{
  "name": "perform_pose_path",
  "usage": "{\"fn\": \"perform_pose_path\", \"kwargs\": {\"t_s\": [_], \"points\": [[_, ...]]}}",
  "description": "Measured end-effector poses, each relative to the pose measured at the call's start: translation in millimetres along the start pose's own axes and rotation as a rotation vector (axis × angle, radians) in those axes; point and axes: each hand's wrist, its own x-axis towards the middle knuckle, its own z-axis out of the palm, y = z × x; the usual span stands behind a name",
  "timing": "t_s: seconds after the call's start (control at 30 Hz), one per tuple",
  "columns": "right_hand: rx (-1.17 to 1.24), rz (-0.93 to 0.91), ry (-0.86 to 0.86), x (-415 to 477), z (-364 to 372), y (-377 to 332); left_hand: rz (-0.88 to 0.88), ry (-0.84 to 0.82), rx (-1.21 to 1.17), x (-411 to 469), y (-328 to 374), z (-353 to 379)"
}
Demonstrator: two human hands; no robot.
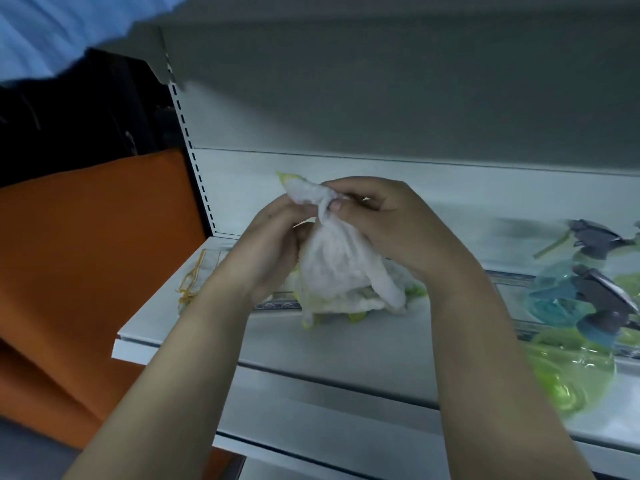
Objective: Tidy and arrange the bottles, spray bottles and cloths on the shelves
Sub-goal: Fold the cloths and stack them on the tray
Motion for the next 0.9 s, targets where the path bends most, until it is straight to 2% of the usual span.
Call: {"fn": "perform_pose_path", "kwargs": {"t_s": [0.23,0.37,0.47,0.57,0.67,0.77,0.9], "points": [[-0.155,-0.039,0.091,16.9,10.2,-17.4,0.121,0.150,0.230,-3.9,31.3,-24.1],[-0.072,-0.004,0.165,32.1,13.0,-41.5,0.271,0.076,0.507,-1.3,63.8,-23.5],[-0.129,-0.063,0.228,43.8,17.7,-56.0,0.336,0.062,0.636,-1.7,82.3,-23.5],[-0.171,-0.126,0.329,51.0,23.0,-64.5,0.276,0.079,0.652,-5.5,87.2,-35.4],[-0.197,-0.147,0.459,51.2,25.5,-68.4,0.071,-0.001,0.662,-13.8,75.8,-62.4],[-0.261,-0.108,0.538,46.6,24.1,-62.7,-0.121,-0.085,0.668,-20.8,49.2,-95.0],[-0.356,0.011,0.562,35.2,19.5,-49.3,-0.224,-0.091,0.773,-26.0,24.8,-126.1]]}}
